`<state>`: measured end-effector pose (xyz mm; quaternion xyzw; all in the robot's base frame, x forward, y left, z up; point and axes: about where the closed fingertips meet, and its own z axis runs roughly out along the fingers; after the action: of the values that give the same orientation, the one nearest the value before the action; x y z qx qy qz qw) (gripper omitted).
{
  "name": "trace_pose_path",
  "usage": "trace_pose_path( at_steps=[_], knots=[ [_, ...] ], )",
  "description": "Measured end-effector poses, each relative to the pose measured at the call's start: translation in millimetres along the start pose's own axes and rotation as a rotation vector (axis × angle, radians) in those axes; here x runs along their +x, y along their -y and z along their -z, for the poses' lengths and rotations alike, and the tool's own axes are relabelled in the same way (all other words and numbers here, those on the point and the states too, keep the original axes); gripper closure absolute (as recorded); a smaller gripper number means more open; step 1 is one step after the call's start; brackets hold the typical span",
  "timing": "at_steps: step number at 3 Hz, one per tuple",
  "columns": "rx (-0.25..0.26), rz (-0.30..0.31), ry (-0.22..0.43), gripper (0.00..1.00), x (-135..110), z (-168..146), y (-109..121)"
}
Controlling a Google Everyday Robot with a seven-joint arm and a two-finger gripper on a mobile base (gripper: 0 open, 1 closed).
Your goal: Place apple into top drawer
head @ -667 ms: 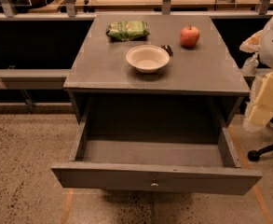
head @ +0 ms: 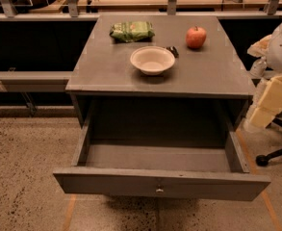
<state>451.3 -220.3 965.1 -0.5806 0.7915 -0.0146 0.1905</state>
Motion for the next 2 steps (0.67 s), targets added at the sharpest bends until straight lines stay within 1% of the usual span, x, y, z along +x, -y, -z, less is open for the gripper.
trace_pose_path(
  at_steps=[1, 2],
  knots=[
    [-0.004, -0.113, 0.174, 0.00, 13.9, -51.6, 27.4],
    [0.046, -0.208, 0.368, 0.00, 20.0, -90.3, 69.0]
  ],
)
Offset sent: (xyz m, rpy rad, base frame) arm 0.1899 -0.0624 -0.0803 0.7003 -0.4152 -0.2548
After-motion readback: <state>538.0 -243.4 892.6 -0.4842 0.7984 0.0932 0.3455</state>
